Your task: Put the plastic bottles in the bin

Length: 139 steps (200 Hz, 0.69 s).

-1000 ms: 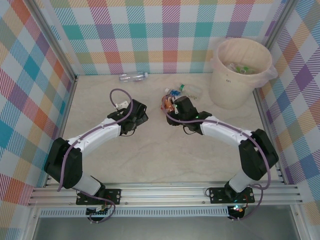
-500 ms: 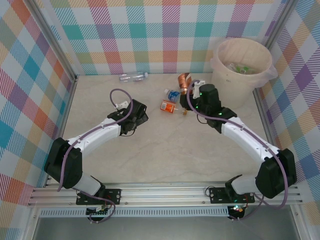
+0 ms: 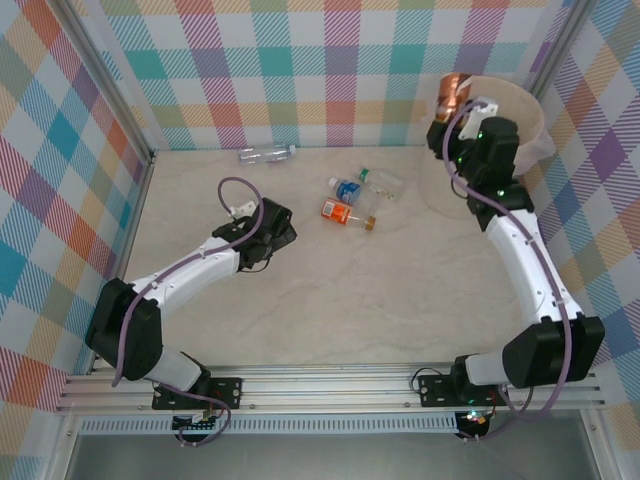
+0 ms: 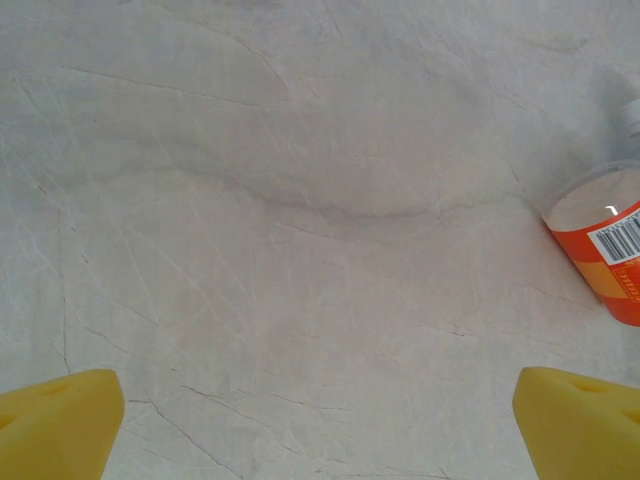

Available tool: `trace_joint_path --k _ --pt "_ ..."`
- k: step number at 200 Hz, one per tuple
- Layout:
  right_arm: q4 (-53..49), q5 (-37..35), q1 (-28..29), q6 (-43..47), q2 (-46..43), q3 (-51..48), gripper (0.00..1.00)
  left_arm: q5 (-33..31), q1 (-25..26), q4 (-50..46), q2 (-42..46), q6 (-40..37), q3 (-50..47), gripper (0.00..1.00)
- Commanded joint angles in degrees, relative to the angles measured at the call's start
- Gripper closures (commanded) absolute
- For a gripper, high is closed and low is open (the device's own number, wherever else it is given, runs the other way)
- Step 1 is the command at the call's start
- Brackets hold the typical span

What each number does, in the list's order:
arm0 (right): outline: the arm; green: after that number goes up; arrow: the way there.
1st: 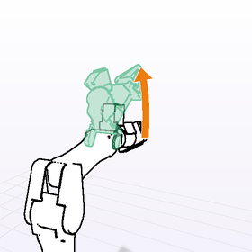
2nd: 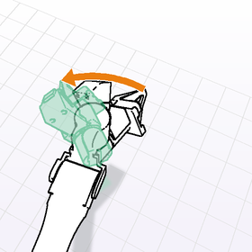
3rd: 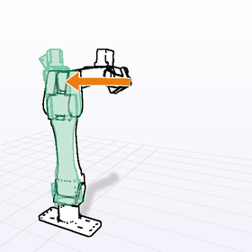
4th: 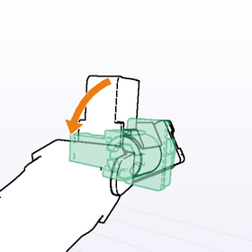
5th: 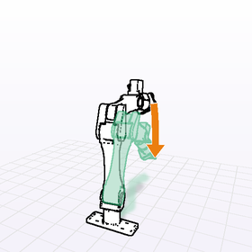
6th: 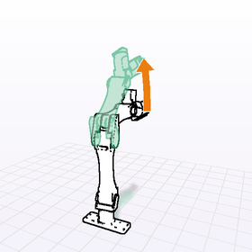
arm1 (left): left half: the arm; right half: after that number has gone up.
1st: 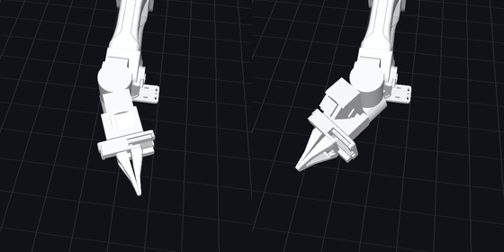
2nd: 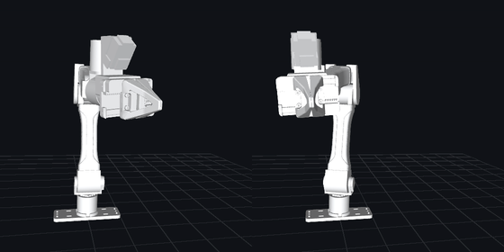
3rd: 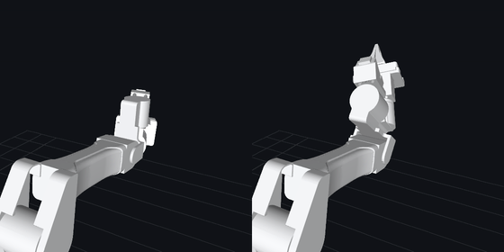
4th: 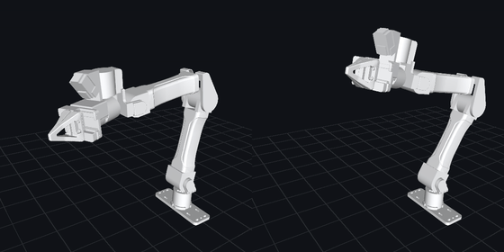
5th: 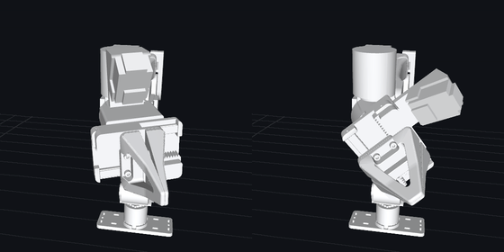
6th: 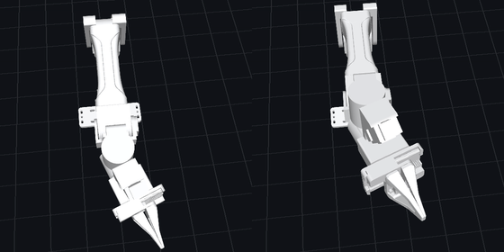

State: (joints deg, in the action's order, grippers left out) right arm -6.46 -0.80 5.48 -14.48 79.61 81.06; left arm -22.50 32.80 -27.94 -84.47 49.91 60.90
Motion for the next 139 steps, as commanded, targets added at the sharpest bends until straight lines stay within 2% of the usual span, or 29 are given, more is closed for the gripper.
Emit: trace_joint_path --k 1,48,99,125,139 --pt "-3.4 0.2 -3.8 0.5 4.1 5.9 0.67 -0.3 -0.7 0.1 2.3 -0.3 0.3 0.0" --pt "-9.7 -0.6 -11.7 0.4 14.6 19.9 0.66 -1.0 -0.6 0.0 3.3 -0.3 -0.3 0.0" --pt "-18.2 0.1 -16.7 4.4 25.3 33.6 0.62 -2.0 -0.6 -0.5 4.3 -0.3 -1.0 0.0" --pt "-21.6 -3.7 -17.7 7.3 29.5 38.7 0.58 -2.1 -0.7 -0.5 4.1 -0.3 -1.0 0.0" --pt "-24.0 -8.0 -17.9 6.8 31.4 41.1 0.5 -2.1 -0.7 -0.4 3.9 -0.2 -1.1 0.0"
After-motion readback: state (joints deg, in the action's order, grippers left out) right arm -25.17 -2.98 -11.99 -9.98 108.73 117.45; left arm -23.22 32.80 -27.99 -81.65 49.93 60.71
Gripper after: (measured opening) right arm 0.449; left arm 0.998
